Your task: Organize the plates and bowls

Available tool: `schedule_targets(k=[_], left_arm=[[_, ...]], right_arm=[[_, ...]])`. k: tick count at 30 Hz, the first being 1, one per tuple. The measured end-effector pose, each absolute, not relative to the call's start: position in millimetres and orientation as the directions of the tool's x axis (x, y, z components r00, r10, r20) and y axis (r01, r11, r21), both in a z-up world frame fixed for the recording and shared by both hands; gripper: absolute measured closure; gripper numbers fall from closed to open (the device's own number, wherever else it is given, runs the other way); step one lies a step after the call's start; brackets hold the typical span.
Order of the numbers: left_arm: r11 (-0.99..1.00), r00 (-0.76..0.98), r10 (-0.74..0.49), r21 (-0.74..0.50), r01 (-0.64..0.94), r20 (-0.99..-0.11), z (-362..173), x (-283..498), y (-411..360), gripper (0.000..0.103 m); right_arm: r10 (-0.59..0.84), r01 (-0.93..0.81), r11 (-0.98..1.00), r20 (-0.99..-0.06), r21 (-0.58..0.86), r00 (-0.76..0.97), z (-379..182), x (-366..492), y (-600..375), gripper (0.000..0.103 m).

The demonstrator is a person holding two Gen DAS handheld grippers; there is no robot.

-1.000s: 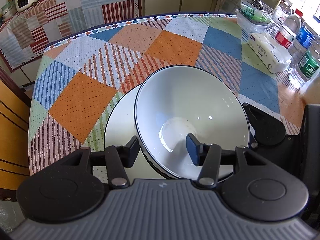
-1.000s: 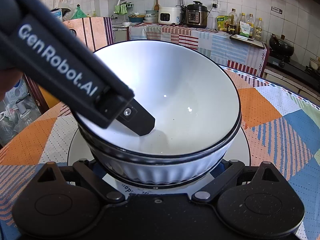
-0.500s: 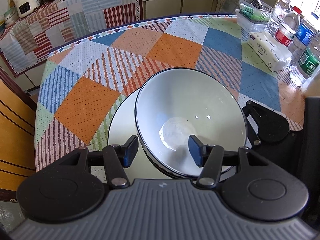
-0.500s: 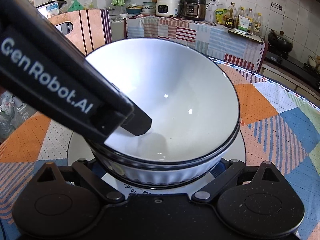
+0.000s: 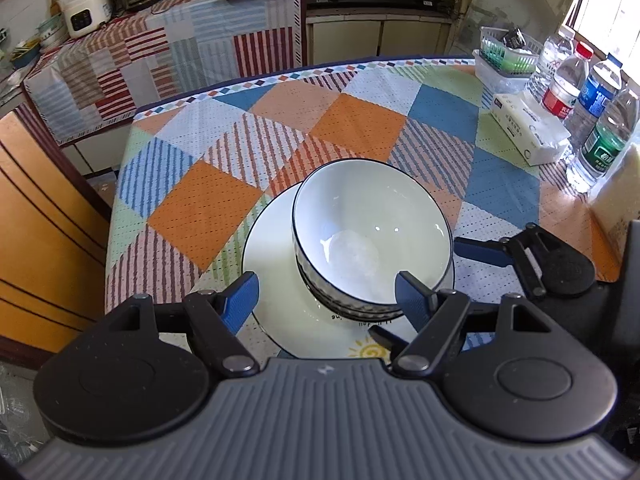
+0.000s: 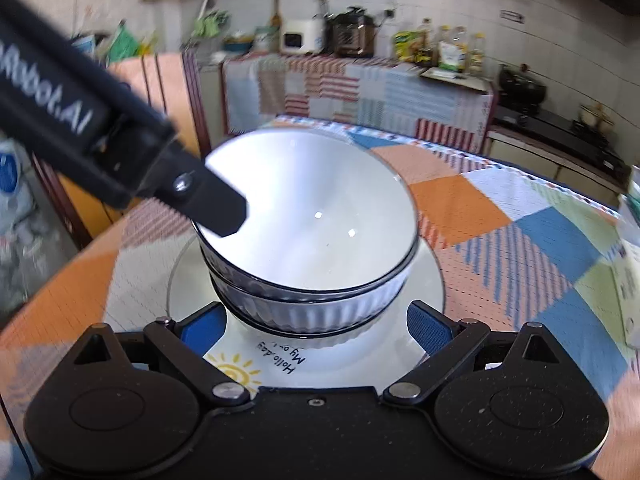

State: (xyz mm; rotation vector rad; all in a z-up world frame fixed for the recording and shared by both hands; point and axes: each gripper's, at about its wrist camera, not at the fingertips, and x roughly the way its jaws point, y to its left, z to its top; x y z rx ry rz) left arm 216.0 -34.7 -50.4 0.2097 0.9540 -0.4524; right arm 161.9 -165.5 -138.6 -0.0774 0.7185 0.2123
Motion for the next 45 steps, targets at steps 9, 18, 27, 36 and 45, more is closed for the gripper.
schedule_targets(k=[9, 18, 27, 36, 45], left_arm=[[0.922, 0.537, -0.26, -0.041, 0.386, -0.802, -23.2, 176.3, -13.5, 0.028], [0.946, 0.578, -0.223, -0.03, 0.323, -0.785, -5.6, 138.3, -1.6, 0.02], [0.955, 0.63, -0.235, -0.054, 0.292, -0.74, 8.0, 104.6, 4.5, 0.007], [0.95, 0.664, -0.198, 0.027, 0.312, -0.721, 14.8, 72.8, -8.0, 0.0], [0.971, 0.694, -0.135, 0.047, 0.236, -0.707, 15.0, 50.2, -0.8, 0.0]], right_arm=[[0.084, -0.137, 0.99, -0.642, -0.032, 0.762, -105.3, 132.2, -177.6, 0.004], [-0.002, -0.063, 0.995, -0.64, -0.079, 0.769, -75.5, 111.0, -179.4, 0.004], [-0.054, -0.008, 0.996, -0.669, -0.09, 0.741, -45.0, 72.1, -183.3, 0.003], [-0.117, 0.086, 0.993, -0.645, -0.079, 0.755, -14.4, 32.2, -195.3, 0.003], [-0.149, 0.185, 0.983, -0.637, -0.01, 0.756, -2.5, 4.2, -206.9, 0.0]])
